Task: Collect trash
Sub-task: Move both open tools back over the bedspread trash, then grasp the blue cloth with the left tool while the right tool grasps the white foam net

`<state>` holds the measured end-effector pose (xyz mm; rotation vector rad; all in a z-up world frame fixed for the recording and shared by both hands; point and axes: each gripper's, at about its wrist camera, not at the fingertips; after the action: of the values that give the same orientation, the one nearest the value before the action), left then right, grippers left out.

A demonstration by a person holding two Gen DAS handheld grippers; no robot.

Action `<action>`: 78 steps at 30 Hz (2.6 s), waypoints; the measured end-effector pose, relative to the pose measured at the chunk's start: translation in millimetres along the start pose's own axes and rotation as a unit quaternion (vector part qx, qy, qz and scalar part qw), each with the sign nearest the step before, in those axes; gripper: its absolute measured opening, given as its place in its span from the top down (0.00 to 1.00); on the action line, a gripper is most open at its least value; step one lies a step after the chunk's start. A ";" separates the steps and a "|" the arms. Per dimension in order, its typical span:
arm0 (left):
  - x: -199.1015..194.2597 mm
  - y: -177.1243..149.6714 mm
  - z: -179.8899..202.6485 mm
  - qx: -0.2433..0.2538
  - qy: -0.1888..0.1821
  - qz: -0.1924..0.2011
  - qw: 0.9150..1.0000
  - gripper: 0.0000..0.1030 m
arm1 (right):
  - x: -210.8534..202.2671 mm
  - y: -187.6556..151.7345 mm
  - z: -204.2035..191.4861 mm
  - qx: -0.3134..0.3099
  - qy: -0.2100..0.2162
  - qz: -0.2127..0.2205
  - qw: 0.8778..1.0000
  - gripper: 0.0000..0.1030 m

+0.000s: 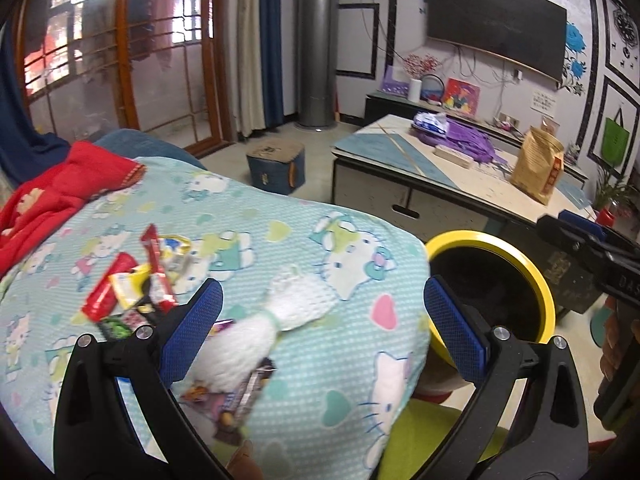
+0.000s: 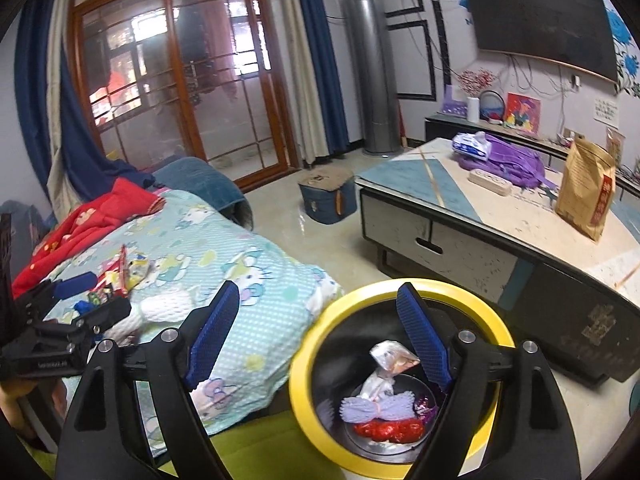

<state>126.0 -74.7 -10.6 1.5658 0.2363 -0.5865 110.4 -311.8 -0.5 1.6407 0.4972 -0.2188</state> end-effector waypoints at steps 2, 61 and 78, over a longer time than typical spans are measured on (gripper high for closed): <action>-5.6 -0.3 -8.9 -0.003 0.009 0.007 1.000 0.10 | 0.9 -1.4 -7.5 -0.008 0.005 -0.003 1.000 0.20; -2.7 -76.0 -168.6 -0.248 0.055 -0.070 0.965 0.26 | 161.7 -47.9 -131.9 0.017 0.131 -0.188 0.973 0.52; -6.7 -83.3 -175.6 -0.270 0.025 -0.083 0.959 0.87 | 126.1 -30.4 -103.2 0.078 0.148 -0.139 0.976 0.84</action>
<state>118.4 105.8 -82.4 1.0362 0.5250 -0.5553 193.8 -184.7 -66.8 1.7632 0.9602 -0.2248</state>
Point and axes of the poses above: each gripper's, at about its wrist camera, not at the fingertips, and x roughly the way its jaws point, z to its right, y to its top, and after that the axes turned 7 degrees about z, right-handed
